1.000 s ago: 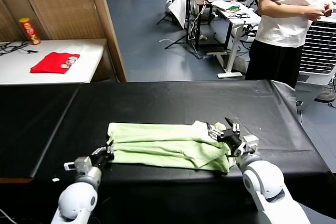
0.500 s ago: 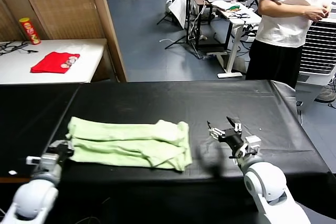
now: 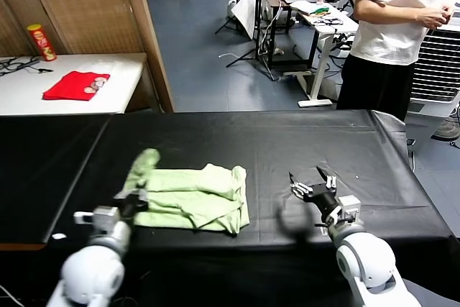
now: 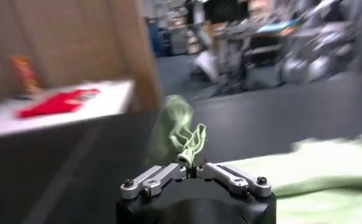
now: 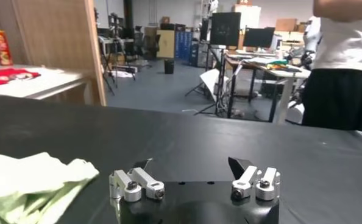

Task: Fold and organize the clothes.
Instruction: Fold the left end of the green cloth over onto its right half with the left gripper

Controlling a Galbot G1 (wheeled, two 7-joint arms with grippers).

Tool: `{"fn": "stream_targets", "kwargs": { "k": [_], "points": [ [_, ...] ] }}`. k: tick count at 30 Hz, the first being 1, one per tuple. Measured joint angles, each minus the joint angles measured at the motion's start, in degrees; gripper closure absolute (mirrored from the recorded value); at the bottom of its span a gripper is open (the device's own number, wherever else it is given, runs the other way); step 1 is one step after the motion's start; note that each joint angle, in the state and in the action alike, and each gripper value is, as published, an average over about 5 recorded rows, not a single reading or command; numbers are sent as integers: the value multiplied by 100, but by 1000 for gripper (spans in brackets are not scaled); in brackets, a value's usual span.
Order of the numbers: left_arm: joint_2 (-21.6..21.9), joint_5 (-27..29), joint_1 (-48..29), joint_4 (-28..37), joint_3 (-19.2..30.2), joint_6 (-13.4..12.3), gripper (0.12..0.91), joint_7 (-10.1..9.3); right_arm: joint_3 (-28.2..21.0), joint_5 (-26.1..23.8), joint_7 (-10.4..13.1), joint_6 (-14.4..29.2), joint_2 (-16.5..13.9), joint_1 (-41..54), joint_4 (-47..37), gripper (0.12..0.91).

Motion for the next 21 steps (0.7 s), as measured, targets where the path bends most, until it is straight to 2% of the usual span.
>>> {"fn": "stream_targets", "kwargs": {
  "k": [9, 16, 21],
  "points": [
    [-977, 82, -473, 175, 1056, 78, 869, -78, -16, -100, -10, -7, 33, -7, -29, 227],
    [-1321, 138, -411, 166, 1441, 160, 869, -195, -108, -119, -24, -18, 22, 99, -125, 227],
    [-1521, 308, -361, 249, 1554, 114, 869, -207, -186, -101, -116, -4, -24, 133, -142, 227]
  ]
}}
